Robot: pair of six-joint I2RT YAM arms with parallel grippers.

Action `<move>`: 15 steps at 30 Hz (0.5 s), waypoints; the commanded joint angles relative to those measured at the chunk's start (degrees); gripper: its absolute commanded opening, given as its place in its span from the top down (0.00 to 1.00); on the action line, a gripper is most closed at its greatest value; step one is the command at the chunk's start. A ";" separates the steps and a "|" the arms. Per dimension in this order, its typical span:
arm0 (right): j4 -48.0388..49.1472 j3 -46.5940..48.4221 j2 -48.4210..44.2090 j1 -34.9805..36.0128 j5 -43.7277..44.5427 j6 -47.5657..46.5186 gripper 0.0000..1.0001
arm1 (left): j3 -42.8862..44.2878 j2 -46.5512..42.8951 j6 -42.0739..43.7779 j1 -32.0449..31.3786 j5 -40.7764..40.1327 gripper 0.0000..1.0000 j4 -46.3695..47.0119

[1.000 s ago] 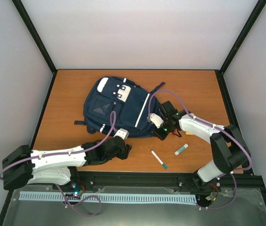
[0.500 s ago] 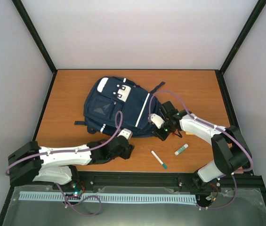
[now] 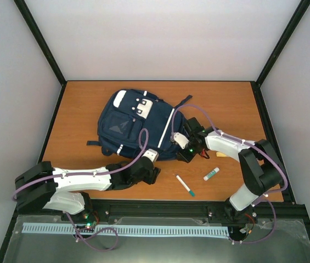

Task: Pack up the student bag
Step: Zip the student bag at the center of the board.

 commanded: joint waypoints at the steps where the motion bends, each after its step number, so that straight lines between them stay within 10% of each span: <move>1: 3.43 1.65 1.32 0.02 1.09 2.39 0.80 | 0.71 -1.05 0.36 0.06 -0.70 0.37 2.69; 15: -4.15 -0.64 -8.64 -0.20 6.88 -2.13 0.97 | 1.73 1.19 6.13 0.06 -0.09 0.39 7.01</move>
